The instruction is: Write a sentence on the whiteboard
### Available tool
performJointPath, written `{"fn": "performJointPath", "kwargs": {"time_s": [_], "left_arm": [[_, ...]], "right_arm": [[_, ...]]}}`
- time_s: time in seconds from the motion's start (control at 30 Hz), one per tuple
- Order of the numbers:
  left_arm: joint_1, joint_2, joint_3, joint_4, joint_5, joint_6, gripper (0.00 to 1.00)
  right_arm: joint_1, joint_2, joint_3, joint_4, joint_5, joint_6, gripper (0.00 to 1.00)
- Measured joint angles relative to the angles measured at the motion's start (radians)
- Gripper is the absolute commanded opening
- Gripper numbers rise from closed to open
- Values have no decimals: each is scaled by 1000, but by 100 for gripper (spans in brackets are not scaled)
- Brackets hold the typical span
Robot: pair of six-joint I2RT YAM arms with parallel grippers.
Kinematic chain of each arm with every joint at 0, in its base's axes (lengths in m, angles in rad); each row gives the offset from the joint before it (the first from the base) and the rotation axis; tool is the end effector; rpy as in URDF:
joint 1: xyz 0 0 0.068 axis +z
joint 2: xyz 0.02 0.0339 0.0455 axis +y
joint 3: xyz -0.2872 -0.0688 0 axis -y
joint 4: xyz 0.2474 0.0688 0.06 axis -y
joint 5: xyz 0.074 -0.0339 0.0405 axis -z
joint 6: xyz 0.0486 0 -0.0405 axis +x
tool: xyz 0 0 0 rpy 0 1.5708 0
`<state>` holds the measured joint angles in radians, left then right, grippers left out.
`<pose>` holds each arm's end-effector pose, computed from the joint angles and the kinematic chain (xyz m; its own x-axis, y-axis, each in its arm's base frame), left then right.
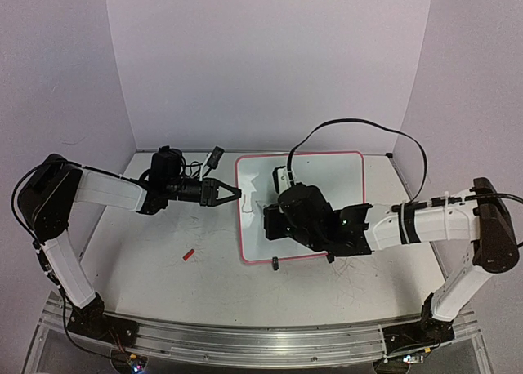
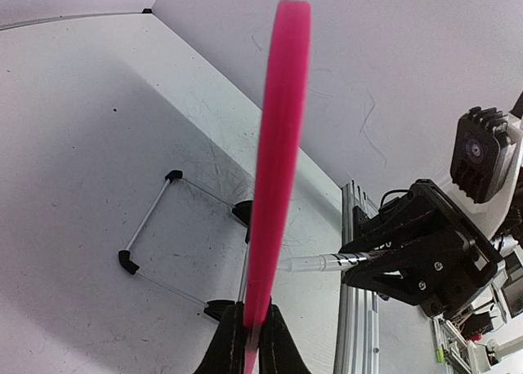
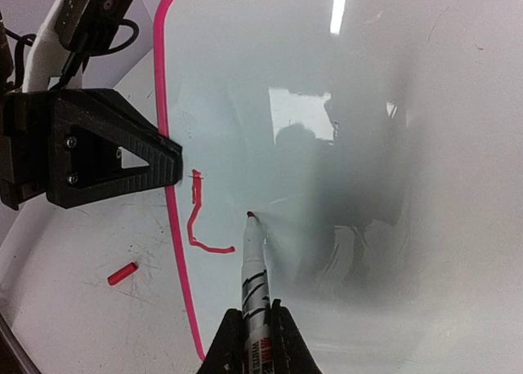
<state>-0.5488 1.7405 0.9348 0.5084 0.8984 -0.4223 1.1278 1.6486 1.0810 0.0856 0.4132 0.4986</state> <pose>0.3068 -0.2321 0.2291 -0.6227 0.0815 -0.7782 0.7760 0.1914 -0.6009 0.1840 0.3424 0.2625 -0.4973 -0.0264 -0.8672 -0.4977 0.8274 0.2602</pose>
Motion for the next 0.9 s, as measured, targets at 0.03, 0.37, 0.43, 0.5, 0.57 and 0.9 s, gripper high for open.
{"fn": "performJointPath", "kwargs": {"time_s": [0.03,0.37,0.43,0.5,0.57,0.9], "left_arm": [[0,0,0,0,-1,0,0],[0,0,0,-1,-1,0,0],[0,0,0,-1,-1,0,0],[0,0,0,-1,-1,0,0],[0,0,0,-1,-1,0,0],[0,0,0,-1,-1,0,0]], "right_arm": [[0,3,4,-3,1,0,0],[1,17,25,-27,0,29,0],[1,17,25,-28,-1,36,0],[2,17,25,-30,-2,43,0],[4,17,25,-34,-3,49,0],[10,18,24,-54,-10,77,0]]}}
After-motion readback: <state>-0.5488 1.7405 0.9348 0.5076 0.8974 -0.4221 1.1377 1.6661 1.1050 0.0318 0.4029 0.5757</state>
